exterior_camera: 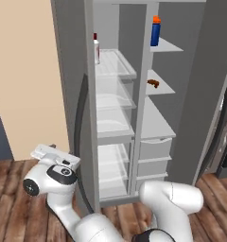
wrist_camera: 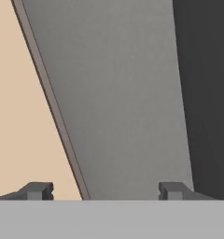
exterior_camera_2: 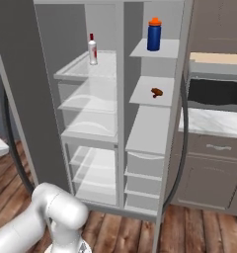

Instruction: There's a chicken drumstick in the fridge that needs to be moved to the freezer for freezing. Pick up the chicken drumstick from the fridge, place it on any shelf in the freezer, and close the fridge and freezer doors when done.

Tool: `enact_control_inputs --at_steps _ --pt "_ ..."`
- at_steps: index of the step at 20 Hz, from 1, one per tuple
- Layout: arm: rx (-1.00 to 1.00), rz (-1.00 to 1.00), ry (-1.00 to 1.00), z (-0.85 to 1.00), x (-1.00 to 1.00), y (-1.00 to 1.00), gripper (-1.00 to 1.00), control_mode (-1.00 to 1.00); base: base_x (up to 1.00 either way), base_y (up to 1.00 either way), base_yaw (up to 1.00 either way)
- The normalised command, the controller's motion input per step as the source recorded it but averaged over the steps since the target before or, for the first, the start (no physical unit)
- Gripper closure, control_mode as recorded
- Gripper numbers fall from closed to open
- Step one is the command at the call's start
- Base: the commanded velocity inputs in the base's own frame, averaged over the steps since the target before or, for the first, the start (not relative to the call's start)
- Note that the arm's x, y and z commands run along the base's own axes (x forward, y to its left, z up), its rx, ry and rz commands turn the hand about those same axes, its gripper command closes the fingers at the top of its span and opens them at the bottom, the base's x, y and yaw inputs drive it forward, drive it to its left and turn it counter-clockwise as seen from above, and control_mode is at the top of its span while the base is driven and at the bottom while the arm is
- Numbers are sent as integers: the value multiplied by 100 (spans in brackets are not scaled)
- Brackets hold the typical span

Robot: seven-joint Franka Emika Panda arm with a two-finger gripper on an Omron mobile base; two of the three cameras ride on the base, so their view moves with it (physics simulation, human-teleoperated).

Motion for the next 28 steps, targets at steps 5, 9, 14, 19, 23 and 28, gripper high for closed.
enact_control_inputs --at_steps 5,9,14,19,23,28 --pt "9 0 0 0 59 -81 -100 -100 0 0 0" --pt "11 -3 0 0 27 -100 -100 -100 0 0 0" --pt "11 -5 0 0 21 -100 -100 -100 0 0 0" --pt "9 -4 2 0 35 -96 -100 -100 0 0 0" --pt "8 0 1 0 79 -74 -100 -100 0 0 0" --pt "9 0 2 0 80 -76 -100 -100 0 0 0"
